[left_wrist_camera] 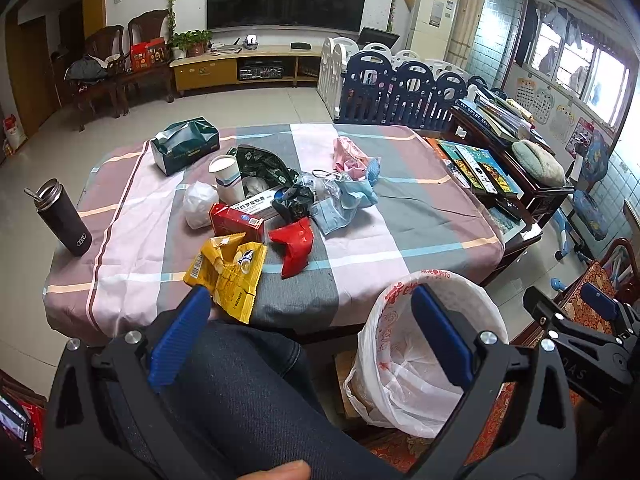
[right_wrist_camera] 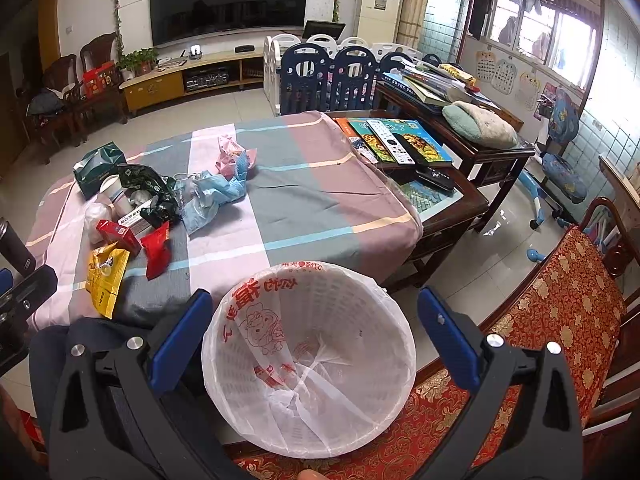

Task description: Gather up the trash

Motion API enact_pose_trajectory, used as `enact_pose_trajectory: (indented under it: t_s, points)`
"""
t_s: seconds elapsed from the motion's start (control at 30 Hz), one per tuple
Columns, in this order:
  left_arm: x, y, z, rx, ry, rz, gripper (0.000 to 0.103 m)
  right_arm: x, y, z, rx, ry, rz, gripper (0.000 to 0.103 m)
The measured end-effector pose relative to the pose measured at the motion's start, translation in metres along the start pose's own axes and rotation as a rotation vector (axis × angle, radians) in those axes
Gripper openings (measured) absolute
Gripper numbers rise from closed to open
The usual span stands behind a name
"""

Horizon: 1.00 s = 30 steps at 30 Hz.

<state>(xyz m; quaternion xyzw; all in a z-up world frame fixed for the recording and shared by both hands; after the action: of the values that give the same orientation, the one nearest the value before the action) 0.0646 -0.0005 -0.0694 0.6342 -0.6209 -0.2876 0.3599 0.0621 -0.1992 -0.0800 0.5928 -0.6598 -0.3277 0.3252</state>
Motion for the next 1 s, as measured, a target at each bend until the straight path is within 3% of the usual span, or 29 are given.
enact_pose_trajectory:
  t_s: [0.5, 1.0]
  points:
    - [0.0027, -0.0023, -0.0006, -0.002, 0.004, 0.043, 0.1, -0.0071, -0.0065, 0.0033, -0.028, 0.025, -0.006, 0.1]
    - [0.0012, -0.0056, 0.0011, -0.011, 0.004, 0.028, 0.1, -0.0088, -0.0072, 0.0037, -0.031, 0.028, -0.007, 0.1]
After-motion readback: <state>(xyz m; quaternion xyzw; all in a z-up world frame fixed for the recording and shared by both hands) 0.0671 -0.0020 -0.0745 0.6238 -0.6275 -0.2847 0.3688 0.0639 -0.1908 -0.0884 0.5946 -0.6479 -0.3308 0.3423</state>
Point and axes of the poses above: each gripper's, at about its wrist camera, not at the fingertips, and y roughly against the way its jaws point, x to its right, z to its underside, the point moved 10 cm from there along -y, roughly the way its jaws point, and after that the axes turned 7 degrees about -x, right-handed, at the moved point
